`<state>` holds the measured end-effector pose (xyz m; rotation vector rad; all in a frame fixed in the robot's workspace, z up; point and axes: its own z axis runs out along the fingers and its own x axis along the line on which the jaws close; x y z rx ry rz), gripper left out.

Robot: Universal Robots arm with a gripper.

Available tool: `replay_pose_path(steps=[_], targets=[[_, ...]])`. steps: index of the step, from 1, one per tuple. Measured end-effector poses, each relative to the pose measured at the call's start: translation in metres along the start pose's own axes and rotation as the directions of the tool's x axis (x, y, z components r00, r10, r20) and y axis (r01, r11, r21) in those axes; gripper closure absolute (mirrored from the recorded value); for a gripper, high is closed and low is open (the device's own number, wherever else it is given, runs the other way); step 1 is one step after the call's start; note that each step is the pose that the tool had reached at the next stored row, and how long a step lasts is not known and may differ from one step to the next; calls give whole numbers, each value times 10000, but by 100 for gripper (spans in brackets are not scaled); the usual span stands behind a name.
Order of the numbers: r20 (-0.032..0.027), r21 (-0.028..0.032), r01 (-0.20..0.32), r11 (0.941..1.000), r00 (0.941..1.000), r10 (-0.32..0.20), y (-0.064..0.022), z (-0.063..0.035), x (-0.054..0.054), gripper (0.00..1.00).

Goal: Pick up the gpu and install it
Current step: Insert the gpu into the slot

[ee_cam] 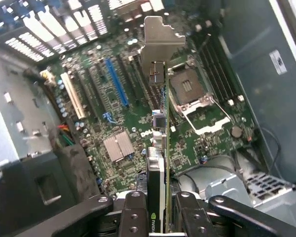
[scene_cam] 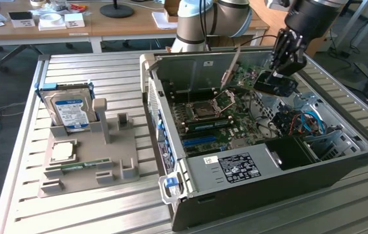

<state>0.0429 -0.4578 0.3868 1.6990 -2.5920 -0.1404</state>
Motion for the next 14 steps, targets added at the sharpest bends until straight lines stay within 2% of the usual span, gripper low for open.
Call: replay_pose_path(steps=[3, 6, 14], targets=[[-54, -10, 553, 9985, 9985, -553, 0, 0, 0, 74], [-105, -24, 1088, 9941, 9940, -1088, 0, 2, 0, 74], [-226, -67, 2354, 9719, 9716, -2355, -1, 3, 0, 74]])
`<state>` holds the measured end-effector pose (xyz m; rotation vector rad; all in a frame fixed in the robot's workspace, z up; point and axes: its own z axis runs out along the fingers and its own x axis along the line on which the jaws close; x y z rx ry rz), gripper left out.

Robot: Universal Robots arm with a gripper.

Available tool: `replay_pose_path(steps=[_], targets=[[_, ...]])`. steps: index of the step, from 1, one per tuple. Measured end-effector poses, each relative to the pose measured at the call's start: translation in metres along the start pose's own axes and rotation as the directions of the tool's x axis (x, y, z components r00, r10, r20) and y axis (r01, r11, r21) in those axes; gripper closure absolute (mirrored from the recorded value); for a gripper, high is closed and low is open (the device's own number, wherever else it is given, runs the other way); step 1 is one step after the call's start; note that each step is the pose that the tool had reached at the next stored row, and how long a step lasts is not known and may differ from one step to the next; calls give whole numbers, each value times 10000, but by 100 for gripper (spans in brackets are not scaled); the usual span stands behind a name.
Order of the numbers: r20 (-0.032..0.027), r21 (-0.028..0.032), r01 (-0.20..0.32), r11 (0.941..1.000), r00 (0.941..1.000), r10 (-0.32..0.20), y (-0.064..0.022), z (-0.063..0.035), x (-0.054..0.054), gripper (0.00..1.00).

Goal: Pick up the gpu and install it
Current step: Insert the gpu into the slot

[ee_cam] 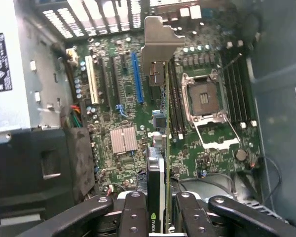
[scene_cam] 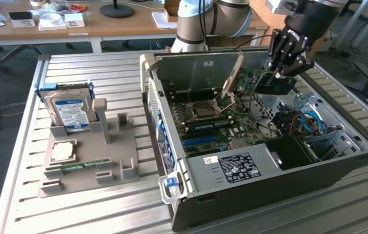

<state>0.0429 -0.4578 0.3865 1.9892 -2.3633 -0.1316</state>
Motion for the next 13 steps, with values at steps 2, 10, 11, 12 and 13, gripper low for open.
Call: replay_pose_path(steps=[2, 10, 11, 12, 13], targets=[[-3, -1, 22, 10000, 10000, -22, 0, 0, 0, 74], [70, 473, 102, 9988, 9999, -106, 19, 12, 3, 74], [83, 559, 122, 9984, 9999, -127, 21, 14, 3, 74], [94, 640, 142, 9978, 9998, -148, 23, 16, 3, 74], [104, 717, 164, 9973, 9998, -172, 25, 18, 3, 74]])
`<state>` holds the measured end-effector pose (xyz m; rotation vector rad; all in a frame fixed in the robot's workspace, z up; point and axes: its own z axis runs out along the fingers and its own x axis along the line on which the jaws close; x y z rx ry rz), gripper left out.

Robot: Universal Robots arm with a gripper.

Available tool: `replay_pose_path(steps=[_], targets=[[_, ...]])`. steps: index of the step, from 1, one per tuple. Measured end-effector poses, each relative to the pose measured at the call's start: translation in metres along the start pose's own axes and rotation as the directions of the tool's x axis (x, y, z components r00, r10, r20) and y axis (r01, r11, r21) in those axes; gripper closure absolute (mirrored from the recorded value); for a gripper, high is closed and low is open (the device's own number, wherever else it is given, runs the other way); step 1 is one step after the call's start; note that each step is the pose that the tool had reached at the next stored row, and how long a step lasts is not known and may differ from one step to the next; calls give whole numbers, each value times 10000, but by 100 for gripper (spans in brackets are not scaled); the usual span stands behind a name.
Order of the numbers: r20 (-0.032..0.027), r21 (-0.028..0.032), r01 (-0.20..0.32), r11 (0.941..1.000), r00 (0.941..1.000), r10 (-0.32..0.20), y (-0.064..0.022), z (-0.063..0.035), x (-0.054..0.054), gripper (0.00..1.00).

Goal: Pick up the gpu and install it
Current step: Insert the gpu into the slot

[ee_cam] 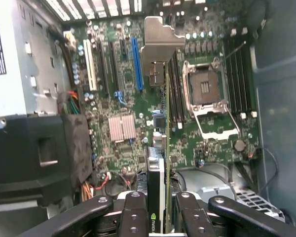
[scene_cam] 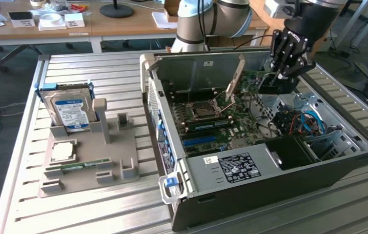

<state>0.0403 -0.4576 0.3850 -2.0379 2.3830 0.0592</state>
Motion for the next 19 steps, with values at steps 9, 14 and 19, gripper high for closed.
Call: replay_pose_path(steps=[9, 14, 19], targets=[[42, 312, 121, 9994, 9999, -123, 22, 7, 1, 74], [43, 313, 119, 9994, 9999, -120, 31, 9, 2, 74], [46, 344, 145, 9993, 9999, -146, 107, 15, 11, 74]])
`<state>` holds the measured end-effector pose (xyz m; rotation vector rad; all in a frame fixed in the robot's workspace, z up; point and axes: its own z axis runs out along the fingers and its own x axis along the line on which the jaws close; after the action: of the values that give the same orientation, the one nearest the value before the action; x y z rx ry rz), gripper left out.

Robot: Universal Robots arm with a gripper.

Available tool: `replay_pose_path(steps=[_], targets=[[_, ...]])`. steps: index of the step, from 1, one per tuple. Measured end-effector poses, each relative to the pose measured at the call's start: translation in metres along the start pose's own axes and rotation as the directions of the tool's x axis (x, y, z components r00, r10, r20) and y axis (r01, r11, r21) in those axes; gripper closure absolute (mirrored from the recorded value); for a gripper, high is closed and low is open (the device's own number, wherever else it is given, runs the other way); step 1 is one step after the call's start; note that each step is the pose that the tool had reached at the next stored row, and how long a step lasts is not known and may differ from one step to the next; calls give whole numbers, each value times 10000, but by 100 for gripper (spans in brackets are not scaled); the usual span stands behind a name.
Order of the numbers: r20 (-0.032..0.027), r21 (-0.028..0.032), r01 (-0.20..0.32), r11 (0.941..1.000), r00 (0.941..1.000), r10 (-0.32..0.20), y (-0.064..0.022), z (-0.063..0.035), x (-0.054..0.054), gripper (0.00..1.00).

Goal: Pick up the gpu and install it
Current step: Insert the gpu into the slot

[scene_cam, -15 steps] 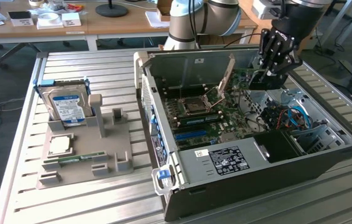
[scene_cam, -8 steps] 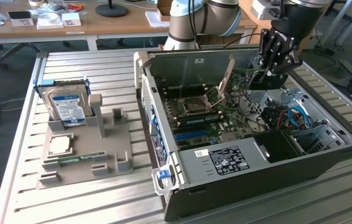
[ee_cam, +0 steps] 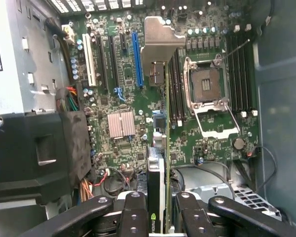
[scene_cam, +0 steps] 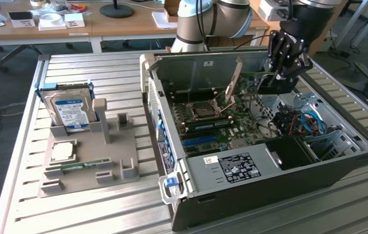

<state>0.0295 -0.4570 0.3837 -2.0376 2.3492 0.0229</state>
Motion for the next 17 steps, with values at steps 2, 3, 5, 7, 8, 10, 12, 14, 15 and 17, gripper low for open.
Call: replay_pose_path(steps=[2, 3, 5, 7, 8, 10, 12, 14, 15, 17], targets=[[2, 7, 38, 10000, 10000, -38, 18, 1, 1, 74], [5, 11, 53, 10000, 10000, -53, 30, 3, 1, 74], [2, 21, 69, 10000, 10000, -69, 65, 4, 1, 74], [4, 24, 71, 10000, 10000, -71, 80, 4, 3, 74], [4, 24, 71, 10000, 10000, -71, 80, 4, 3, 74], [4, 23, 72, 10000, 10000, -72, 80, 5, 2, 74], [4, 24, 75, 10000, 10000, -75, 81, 5, 2, 74], [5, 21, 161, 9999, 9999, -161, 86, 5, 3, 74], [6, 19, 220, 9998, 9998, -220, 89, 5, 3, 74], [7, 15, 334, 9994, 9994, -334, 100, 8, 5, 74]])
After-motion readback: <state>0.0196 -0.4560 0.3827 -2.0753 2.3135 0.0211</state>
